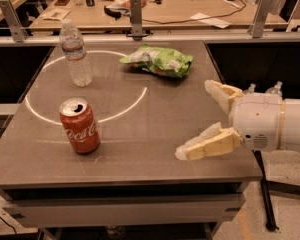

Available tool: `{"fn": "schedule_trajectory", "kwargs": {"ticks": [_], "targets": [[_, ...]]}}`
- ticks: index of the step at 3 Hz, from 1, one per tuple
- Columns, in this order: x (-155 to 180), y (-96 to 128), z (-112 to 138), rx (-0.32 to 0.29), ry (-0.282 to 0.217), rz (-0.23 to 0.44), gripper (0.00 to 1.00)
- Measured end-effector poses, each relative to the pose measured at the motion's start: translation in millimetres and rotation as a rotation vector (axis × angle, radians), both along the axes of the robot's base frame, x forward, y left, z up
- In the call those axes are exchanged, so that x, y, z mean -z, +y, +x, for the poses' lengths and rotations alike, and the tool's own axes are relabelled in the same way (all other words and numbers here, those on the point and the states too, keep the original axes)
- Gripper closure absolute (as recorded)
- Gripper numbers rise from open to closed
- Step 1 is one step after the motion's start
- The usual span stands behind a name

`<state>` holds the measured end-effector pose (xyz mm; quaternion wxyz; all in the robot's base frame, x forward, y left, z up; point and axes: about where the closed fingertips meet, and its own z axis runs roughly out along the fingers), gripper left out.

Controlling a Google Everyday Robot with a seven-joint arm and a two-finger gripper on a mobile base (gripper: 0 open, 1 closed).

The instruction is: Move coke can near water bottle

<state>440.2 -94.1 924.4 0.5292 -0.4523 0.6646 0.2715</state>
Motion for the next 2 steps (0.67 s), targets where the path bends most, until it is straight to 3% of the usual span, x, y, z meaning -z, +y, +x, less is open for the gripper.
{"fn": "schedule_trajectory", "kwargs": {"ticks": [1, 2], "targets": [[6.8, 19.3, 8.2, 0.017, -0.008, 0.069, 0.00], [5.3, 23.7, 9.8, 0.018, -0.013, 0.078, 0.00]]}}
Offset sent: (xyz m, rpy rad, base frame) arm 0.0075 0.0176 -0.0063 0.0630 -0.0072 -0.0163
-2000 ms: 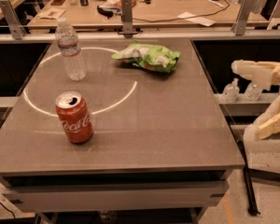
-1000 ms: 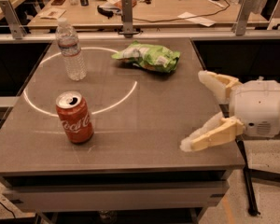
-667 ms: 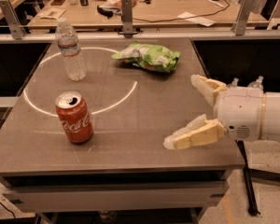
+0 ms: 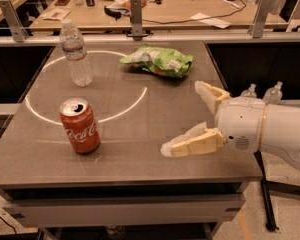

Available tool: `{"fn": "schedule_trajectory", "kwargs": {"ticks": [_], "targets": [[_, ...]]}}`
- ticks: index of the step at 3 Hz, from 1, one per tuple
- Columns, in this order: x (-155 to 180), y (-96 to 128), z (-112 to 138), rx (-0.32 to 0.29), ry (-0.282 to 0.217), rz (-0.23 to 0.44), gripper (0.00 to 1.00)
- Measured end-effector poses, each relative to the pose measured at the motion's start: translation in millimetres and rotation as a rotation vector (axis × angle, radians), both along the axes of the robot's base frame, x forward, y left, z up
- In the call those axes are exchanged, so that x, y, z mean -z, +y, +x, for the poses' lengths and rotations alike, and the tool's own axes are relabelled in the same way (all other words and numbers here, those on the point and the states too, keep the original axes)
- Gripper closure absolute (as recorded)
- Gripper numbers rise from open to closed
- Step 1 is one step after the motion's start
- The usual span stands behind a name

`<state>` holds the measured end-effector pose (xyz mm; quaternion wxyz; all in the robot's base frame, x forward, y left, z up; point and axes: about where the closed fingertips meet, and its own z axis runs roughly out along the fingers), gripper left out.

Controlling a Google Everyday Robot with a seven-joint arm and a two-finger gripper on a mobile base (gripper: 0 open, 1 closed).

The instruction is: Move coke can near water bottle

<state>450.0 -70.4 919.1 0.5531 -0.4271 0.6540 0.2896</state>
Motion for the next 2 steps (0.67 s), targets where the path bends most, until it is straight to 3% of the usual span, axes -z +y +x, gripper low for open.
{"fn": "schedule_trajectory", "kwargs": {"ticks": [1, 2], "targets": [[0, 5, -1, 0.007, -0.001, -0.027, 0.00], [10, 24, -3, 0.038, 0.005, -0.030, 0.00]]}}
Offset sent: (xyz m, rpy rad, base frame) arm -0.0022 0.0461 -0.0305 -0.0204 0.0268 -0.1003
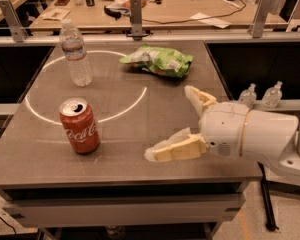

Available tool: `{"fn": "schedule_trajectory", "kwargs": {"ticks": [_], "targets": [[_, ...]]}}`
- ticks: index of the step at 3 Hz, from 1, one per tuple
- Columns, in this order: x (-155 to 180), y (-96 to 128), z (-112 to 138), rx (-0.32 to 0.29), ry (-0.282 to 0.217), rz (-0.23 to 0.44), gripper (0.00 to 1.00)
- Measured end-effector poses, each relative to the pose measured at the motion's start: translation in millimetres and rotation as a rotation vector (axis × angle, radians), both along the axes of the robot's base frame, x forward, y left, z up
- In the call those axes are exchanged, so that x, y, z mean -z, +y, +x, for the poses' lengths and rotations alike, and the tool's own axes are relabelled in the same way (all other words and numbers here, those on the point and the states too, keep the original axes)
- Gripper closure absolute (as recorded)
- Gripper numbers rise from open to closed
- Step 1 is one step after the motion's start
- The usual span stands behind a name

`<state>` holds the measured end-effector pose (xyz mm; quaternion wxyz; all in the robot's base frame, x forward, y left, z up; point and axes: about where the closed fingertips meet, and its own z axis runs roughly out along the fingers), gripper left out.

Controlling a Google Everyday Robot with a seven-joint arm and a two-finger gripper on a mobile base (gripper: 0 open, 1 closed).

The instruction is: Move coke can near water bottle

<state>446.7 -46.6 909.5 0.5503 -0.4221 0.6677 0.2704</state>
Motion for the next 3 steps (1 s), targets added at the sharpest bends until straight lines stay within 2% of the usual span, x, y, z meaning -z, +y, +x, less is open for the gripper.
{"fn": "schedule_trajectory", "kwargs": {"ticks": [1, 2, 3], "targets": [[7, 30, 3, 0.008, 0.000, 0.020, 0.00], [11, 60, 8, -0.025, -0.011, 0.029, 0.00], [6, 96, 5, -0.125, -0.034, 0.057, 0.00]]}}
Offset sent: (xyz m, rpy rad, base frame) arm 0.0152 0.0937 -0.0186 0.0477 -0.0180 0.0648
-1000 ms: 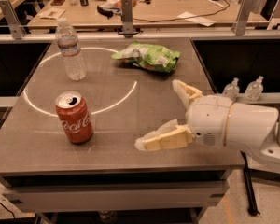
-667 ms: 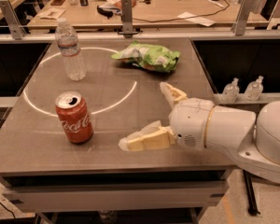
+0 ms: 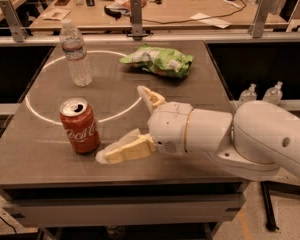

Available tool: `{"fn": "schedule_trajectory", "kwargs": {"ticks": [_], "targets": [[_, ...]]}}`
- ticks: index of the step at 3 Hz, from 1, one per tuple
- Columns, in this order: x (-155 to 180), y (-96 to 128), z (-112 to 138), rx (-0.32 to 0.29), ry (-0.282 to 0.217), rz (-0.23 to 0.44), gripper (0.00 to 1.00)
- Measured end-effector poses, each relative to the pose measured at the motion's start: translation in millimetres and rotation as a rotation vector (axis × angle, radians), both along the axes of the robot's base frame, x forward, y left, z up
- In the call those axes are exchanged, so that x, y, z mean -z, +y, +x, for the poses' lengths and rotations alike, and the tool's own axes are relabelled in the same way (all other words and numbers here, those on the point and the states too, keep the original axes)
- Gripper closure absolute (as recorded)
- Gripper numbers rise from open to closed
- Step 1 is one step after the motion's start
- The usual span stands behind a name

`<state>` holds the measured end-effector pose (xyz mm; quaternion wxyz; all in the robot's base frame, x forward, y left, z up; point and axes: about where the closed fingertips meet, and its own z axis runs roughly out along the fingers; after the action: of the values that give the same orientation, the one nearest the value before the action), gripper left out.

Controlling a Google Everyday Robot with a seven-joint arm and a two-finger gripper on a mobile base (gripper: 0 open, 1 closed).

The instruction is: Move coke can near water bottle

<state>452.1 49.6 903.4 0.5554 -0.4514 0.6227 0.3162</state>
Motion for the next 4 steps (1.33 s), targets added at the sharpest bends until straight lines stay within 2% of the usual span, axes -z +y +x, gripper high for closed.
{"fn": "schedule_trajectory", "kwargs": {"ticks": [1, 2, 4], "targets": [[3, 30, -3, -0.089, 0.007, 0.023, 0.00], [9, 47, 3, -0.123, 0.016, 0.036, 0.00], [24, 66, 11, -0.160, 0.033, 0.044, 0.00]]}}
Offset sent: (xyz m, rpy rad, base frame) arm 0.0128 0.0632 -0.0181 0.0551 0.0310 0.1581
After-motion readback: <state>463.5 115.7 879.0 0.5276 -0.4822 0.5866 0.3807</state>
